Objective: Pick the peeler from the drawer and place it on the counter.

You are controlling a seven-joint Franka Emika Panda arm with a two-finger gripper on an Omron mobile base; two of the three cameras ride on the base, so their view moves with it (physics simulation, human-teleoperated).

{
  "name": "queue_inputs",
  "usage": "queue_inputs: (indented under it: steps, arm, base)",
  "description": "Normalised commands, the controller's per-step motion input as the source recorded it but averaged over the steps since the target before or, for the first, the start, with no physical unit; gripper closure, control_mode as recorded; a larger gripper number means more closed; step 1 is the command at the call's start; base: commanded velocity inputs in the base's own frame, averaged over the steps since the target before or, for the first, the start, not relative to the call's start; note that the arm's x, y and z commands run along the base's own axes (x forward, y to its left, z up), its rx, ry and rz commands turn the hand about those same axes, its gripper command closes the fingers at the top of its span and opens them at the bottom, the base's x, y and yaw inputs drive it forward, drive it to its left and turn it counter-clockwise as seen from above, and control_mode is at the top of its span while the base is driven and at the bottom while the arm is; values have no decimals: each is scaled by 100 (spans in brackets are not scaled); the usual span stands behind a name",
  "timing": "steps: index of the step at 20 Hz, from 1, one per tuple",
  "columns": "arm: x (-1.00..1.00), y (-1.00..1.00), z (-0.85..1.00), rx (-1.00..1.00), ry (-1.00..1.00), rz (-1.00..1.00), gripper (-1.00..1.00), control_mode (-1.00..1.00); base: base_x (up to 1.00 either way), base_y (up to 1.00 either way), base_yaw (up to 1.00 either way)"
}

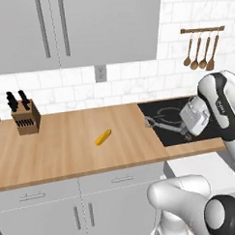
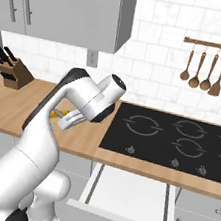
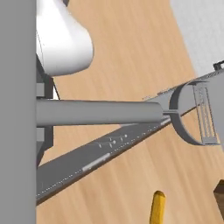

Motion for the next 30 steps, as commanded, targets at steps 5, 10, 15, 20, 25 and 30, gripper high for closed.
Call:
queue_inputs:
  steps: [5,10,15,20,25,30]
  arm:
    - [77,87,-73,-9,0,-1,100,-100]
    - [61,2,-55,-1,0,0,100,-100]
    - [46,-31,-44,0,2,3,100,-100]
    - [61,-3,-47,0,1,0,100,-100]
    - [47,-2,-25,0,0,0,100,-100]
    - [32,-10,-42,0,3,0,100,-100]
  base:
    - [0,0,0]
    - [0,0,0]
    - [0,0,0]
    - [0,0,0]
    - [0,0,0]
    - [0,0,0]
